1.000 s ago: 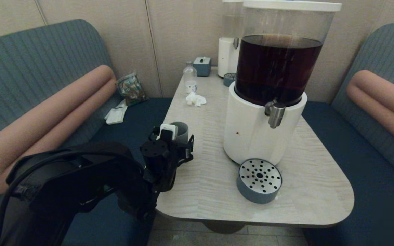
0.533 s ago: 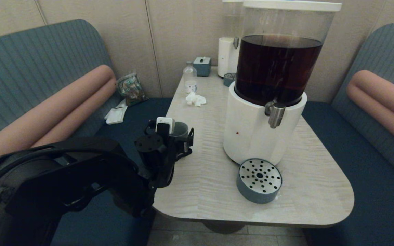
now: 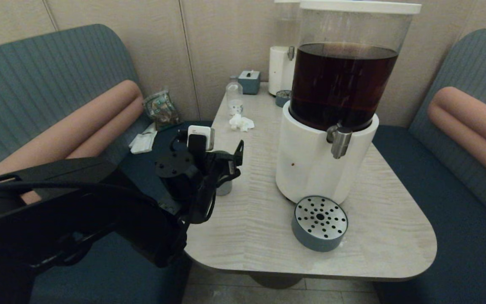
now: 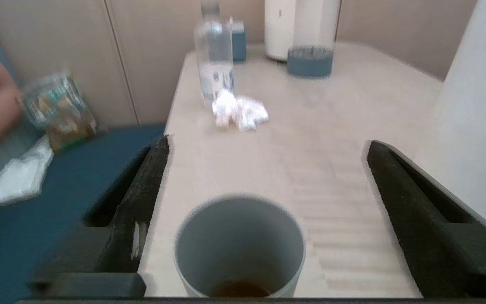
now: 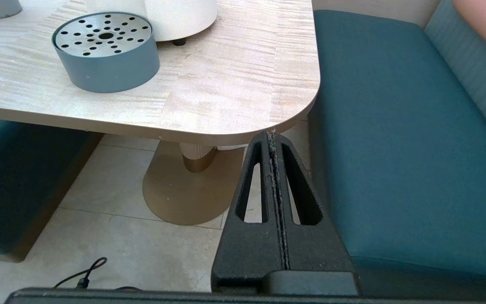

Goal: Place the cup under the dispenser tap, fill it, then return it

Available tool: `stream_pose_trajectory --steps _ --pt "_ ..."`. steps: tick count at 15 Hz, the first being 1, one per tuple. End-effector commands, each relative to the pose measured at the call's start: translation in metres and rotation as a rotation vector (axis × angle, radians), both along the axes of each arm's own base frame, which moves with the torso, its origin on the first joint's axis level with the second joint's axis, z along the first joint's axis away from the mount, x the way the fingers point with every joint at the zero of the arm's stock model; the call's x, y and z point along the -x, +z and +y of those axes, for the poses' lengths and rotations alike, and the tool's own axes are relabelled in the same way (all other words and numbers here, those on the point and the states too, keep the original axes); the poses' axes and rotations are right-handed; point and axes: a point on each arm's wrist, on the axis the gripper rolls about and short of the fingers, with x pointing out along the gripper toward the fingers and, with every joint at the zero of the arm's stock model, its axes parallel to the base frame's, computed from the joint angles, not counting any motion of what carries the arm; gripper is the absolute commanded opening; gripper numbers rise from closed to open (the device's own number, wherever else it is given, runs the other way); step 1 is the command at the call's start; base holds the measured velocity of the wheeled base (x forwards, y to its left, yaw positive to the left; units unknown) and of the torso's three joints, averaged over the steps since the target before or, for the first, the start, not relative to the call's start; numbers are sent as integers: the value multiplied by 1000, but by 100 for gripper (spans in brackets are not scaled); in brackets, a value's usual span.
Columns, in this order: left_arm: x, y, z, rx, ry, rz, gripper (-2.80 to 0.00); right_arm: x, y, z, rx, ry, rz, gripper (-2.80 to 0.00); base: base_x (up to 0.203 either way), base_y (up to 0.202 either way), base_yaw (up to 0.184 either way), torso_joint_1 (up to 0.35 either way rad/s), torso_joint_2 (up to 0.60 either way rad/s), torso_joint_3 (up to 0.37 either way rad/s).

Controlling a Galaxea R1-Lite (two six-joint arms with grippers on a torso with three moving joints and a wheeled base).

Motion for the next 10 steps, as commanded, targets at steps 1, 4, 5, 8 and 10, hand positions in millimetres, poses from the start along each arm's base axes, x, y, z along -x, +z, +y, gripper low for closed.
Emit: stream_pose_trajectory --steps 1,4,5,8,10 --pt "15 32 6 24 1 -70 -280 0 0 0 0 0 -1 -280 0 0 0 0 0 0" --pt "41 79 19 30 20 -182 -280 0 0 0 0 -1 1 -280 0 0 0 0 0 0" --pt "53 98 27 44 31 -224 -280 0 0 0 0 0 1 -280 0 0 0 0 0 0" --pt "81 133 53 53 80 -276 -280 0 0 0 0 0 -1 -280 0 0 0 0 0 0" --pt "111 162 76 64 131 -343 -280 0 0 0 0 0 -1 -280 0 0 0 0 0 0"
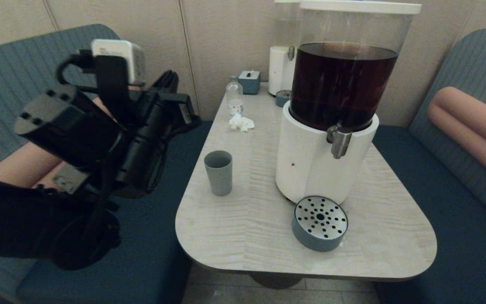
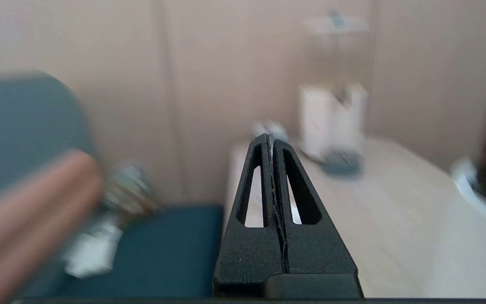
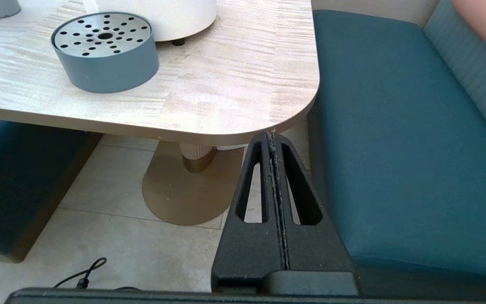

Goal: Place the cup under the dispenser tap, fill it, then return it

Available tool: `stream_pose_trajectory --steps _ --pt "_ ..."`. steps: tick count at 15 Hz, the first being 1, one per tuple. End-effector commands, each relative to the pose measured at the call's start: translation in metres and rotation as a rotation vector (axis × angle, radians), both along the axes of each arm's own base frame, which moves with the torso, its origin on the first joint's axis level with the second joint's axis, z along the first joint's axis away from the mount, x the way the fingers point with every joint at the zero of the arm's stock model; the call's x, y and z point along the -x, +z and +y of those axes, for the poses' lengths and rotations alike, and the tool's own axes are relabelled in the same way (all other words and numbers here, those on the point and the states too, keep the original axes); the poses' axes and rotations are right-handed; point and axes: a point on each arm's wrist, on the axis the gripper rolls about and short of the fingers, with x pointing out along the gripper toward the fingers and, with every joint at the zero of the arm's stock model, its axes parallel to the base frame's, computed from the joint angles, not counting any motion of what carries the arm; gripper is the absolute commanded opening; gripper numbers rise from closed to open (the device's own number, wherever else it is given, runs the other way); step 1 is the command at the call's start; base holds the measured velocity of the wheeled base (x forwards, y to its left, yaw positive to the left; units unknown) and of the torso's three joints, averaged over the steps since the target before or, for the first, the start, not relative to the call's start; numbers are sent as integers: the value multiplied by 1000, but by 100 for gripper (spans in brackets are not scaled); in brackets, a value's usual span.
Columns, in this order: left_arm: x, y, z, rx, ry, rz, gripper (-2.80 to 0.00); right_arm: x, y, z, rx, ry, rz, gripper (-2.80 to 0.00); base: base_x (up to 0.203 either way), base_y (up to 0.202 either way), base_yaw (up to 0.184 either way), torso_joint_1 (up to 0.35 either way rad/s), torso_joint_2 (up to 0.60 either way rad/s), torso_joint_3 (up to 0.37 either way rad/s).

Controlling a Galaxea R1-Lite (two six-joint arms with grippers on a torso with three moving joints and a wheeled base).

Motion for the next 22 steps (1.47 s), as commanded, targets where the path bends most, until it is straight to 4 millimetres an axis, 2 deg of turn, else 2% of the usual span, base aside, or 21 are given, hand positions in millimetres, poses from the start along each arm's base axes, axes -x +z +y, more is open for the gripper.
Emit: stream_pose_trajectory --steps 1,3,6,11,15,16,18,20,22 --pt "49 48 32 52 41 -132 -280 0 0 0 0 0 0 -280 0 0 0 0 0 0" --pt "86 66 54 44 65 -140 -280 0 0 0 0 1 -1 -280 0 0 0 0 0 0" --pt "134 74 81 17 101 -66 -280 0 0 0 0 0 0 -280 0 0 0 0 0 0" --pt "193 58 120 1 249 64 -280 0 0 0 0 0 1 -280 0 0 0 0 0 0" --pt "242 25 147 14 442 71 -280 0 0 0 0 0 1 -280 0 0 0 0 0 0" --pt "255 13 151 24 491 59 -280 0 0 0 0 1 0 -280 0 0 0 0 0 0" --pt "283 -22 155 33 592 33 -280 0 0 0 0 0 0 -280 0 0 0 0 0 0" --pt "298 -54 154 28 651 25 -280 0 0 0 0 1 -1 -280 0 0 0 0 0 0" --pt "304 -77 152 -1 647 54 -280 0 0 0 0 1 0 -280 0 0 0 0 0 0"
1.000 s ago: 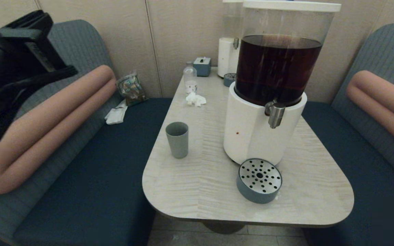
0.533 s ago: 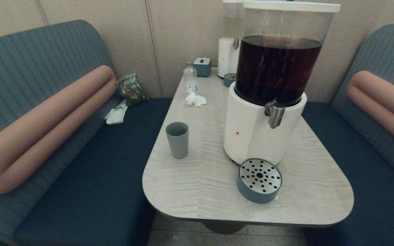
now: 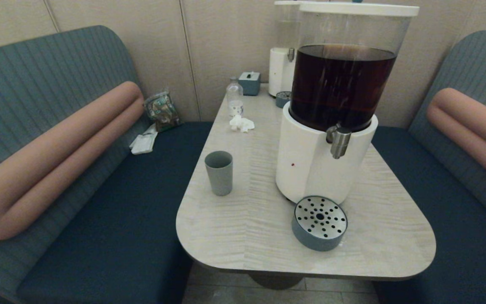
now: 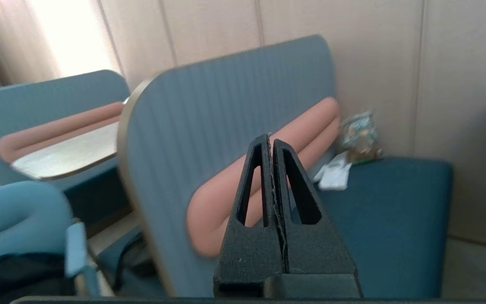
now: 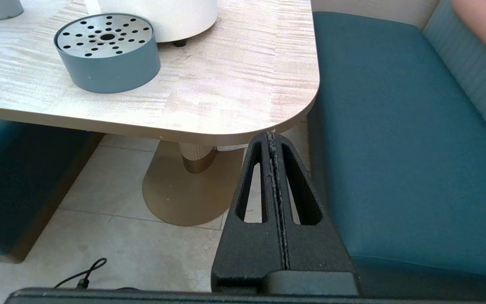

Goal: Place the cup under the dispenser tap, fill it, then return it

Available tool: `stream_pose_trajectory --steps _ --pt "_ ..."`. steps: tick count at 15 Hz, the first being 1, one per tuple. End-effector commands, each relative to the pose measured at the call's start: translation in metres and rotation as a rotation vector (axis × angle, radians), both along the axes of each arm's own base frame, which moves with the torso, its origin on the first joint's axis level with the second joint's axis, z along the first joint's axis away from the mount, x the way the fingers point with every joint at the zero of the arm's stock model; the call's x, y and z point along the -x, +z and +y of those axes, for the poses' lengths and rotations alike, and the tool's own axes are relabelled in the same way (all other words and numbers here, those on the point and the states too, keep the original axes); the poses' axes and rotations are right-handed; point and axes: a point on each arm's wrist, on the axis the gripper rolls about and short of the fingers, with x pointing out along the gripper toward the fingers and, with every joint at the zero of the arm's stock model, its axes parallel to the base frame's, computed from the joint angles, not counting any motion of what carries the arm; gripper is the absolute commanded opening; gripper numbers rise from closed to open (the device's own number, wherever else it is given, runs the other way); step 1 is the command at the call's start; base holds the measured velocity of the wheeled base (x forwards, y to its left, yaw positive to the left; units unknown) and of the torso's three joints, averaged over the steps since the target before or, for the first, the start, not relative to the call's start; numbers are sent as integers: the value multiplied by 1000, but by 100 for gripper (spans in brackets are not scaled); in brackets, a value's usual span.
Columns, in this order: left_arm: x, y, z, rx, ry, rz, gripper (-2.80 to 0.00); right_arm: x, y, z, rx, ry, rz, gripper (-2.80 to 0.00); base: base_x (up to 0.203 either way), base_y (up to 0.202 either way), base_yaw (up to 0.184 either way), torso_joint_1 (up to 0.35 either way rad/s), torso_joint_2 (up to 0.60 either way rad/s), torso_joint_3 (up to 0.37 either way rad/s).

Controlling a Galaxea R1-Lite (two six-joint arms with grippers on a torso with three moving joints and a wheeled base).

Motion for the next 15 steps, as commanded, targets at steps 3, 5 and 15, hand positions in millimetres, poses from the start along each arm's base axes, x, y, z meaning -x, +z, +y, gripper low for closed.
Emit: stream_pose_trajectory --steps 3,5,15 --pt "14 -42 -2 -2 -24 8 -280 0 0 0 0 1 0 -280 0 0 0 0 0 0" --pt "14 -62 -3 -24 -110 67 -280 0 0 0 0 1 0 -280 0 0 0 0 0 0" --pt "5 -123 -11 240 -535 350 -280 0 0 0 0 0 0 -280 0 0 0 0 0 0"
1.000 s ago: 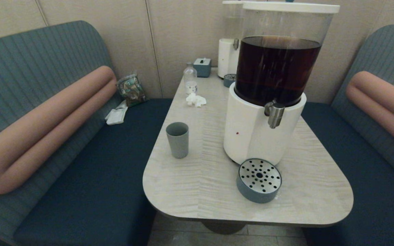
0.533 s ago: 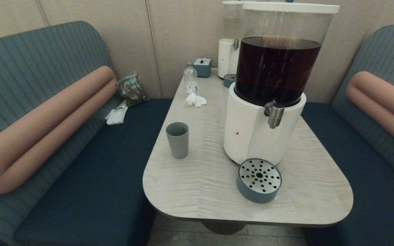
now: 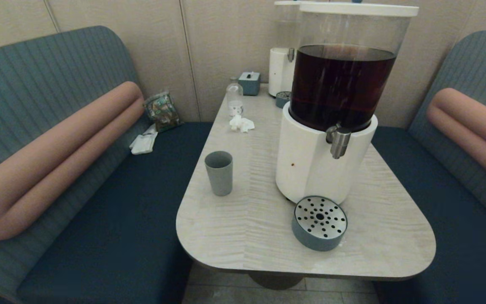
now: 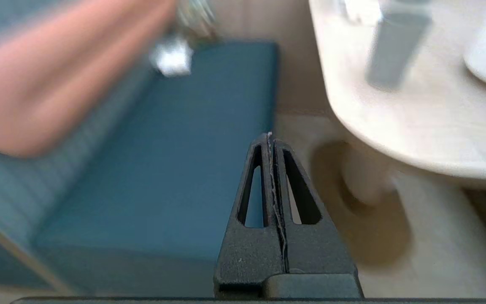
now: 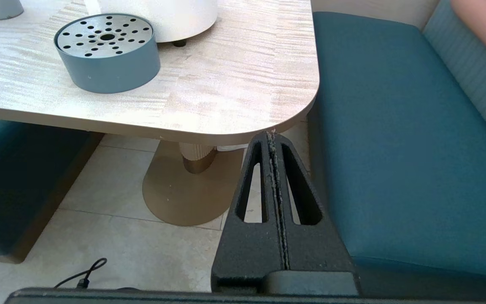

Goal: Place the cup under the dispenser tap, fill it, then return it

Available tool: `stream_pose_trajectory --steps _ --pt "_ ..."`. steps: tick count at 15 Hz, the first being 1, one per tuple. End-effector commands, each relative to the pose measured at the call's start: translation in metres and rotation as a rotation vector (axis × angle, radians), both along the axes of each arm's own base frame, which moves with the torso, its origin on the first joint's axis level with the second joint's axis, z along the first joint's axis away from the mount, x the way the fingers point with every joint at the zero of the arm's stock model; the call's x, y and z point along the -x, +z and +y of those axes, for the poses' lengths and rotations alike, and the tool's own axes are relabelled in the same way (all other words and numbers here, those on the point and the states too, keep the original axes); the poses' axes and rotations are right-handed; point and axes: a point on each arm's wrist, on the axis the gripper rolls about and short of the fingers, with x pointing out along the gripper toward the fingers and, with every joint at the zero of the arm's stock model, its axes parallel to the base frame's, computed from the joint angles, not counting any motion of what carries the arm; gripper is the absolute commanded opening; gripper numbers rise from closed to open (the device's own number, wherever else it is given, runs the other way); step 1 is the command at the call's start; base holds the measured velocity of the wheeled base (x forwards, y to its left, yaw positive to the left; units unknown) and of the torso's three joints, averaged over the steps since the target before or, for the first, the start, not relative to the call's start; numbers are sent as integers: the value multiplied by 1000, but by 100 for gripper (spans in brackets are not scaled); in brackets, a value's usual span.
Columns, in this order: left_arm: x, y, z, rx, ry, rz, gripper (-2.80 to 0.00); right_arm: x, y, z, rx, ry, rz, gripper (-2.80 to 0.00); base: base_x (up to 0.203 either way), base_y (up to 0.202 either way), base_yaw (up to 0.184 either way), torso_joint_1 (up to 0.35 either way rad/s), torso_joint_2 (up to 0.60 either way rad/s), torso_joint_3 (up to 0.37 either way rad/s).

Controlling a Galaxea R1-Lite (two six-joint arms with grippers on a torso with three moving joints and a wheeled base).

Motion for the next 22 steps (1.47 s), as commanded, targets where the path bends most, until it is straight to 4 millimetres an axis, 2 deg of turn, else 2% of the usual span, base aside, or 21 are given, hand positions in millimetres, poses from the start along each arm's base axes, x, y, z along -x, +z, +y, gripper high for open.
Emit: stream_pose_trajectory --steps 1,22 --pt "0 -7 0 16 -12 66 -280 0 0 0 0 0 0 -280 0 0 0 0 0 0" --pt "0 -6 0 38 -9 57 -280 0 0 0 7 2 1 -280 0 0 0 0 0 0"
